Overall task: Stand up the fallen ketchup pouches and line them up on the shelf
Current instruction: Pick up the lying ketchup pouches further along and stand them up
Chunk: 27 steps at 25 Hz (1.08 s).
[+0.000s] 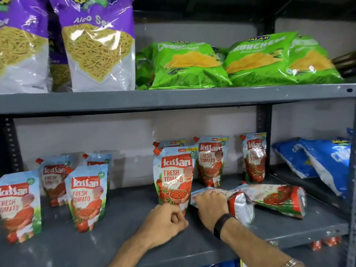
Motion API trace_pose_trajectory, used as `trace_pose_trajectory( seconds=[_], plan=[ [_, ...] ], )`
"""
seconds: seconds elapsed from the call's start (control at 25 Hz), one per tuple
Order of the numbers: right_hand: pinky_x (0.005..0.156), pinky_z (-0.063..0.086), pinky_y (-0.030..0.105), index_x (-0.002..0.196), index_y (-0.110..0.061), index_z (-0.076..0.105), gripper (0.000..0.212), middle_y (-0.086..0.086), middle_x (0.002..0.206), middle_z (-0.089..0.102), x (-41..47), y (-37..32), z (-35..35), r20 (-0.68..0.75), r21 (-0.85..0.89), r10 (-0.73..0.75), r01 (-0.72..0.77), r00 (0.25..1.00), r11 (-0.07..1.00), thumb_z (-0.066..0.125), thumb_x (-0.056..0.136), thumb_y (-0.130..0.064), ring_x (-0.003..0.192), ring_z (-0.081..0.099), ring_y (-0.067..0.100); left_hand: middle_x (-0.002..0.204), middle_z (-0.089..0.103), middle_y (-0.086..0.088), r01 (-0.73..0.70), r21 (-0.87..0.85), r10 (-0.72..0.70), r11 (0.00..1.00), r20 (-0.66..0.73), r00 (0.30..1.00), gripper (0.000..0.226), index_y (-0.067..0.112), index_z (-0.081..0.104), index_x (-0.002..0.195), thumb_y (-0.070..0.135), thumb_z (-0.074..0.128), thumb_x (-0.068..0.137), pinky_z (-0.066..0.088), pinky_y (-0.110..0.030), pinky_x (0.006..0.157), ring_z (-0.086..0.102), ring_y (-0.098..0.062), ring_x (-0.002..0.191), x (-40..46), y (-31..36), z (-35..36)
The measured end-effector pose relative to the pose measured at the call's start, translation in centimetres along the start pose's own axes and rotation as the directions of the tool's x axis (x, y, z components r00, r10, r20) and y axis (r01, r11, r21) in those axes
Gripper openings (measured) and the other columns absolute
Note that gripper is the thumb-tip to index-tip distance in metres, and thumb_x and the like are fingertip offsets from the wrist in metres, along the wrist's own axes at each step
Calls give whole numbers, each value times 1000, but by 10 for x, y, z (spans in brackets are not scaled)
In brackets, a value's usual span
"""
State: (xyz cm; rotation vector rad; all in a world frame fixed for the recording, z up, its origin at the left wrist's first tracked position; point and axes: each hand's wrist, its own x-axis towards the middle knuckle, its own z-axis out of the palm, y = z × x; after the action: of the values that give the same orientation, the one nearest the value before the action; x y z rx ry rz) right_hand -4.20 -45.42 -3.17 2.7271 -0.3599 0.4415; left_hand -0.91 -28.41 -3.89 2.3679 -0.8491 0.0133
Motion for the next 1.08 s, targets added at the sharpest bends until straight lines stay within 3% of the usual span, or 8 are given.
trace_pose_trajectory(
  seconds=[0.2, 0.44, 0.6, 0.68, 0.76, 0.92, 1.0, 1.08],
  plan=[
    [84, 46, 42, 111, -19, 66, 24, 9, 112, 72, 2, 21, 1, -116, 41, -48, 53, 992, 998, 46, 98, -14, 108, 63, 33, 70, 74, 15, -17, -148, 18, 989, 9, 1000, 16, 27, 78, 90, 28, 64, 82, 52, -15, 65, 65, 6, 65, 30, 22, 45],
    [72, 47, 38, 96, -17, 64, 17, 7, 103, 74, 6, 83, -23, -215, 299, 150, -81, 965, 951, 49, 94, -24, 96, 71, 34, 103, 74, -13, 187, -410, -199, 892, 13, 980, 24, 10, 69, 110, 23, 53, 96, 56, -40, 91, 68, -25, 95, 84, 51, 80],
    [72, 56, 43, 80, -19, 61, 21, 3, 86, 72, 3, 117, -22, -236, 602, 286, -91, 929, 793, 47, 95, -23, 81, 69, 29, 106, 72, -15, 251, -773, -309, 583, 76, 948, 23, 9, 68, 109, 21, 55, 95, 54, -38, 90, 68, -27, 101, 109, 81, 97],
    [67, 54, 43, 67, -21, 55, 30, 0, 75, 67, 2, 136, -21, -201, 779, 360, -75, 911, 623, 48, 96, -19, 70, 65, 26, 97, 73, -10, 287, -893, -342, 347, 164, 925, 20, 10, 69, 102, 15, 52, 94, 51, -37, 87, 66, -23, 91, 113, 98, 99],
    [66, 55, 43, 69, -13, 63, 31, 4, 73, 69, 5, 155, -17, -122, 910, 435, -75, 892, 408, 51, 98, -17, 69, 66, 26, 90, 77, -5, 301, -927, -355, 224, 210, 911, 25, 13, 70, 96, 11, 46, 98, 52, -44, 96, 68, -24, 92, 116, 109, 97],
    [67, 60, 38, 77, -6, 66, 28, 9, 79, 72, 14, 179, 3, 79, 997, 475, -73, 876, -30, 51, 99, -11, 72, 67, 23, 96, 79, -3, 100, -931, -408, 351, -55, 911, 19, 21, 71, 103, 13, 53, 100, 59, -42, 76, 72, -22, 94, 122, 132, 74],
    [59, 54, 25, 69, -9, 60, 33, 8, 74, 67, 20, 182, 13, 161, 982, 465, -94, 870, -165, 48, 99, -5, 68, 61, 19, 95, 78, 2, 3, -860, -414, 510, -241, 878, 17, 22, 70, 98, 12, 57, 99, 62, -45, 81, 72, -19, 92, 125, 139, 62],
    [68, 53, 33, 71, -9, 60, 32, 11, 78, 65, 26, 181, 23, 227, 958, 446, -117, 866, -262, 45, 98, -1, 75, 59, 21, 93, 77, 6, -40, -755, -395, 655, -387, 834, 16, 23, 72, 94, 14, 59, 98, 63, -45, 84, 74, -16, 90, 127, 145, 59]
  ],
)
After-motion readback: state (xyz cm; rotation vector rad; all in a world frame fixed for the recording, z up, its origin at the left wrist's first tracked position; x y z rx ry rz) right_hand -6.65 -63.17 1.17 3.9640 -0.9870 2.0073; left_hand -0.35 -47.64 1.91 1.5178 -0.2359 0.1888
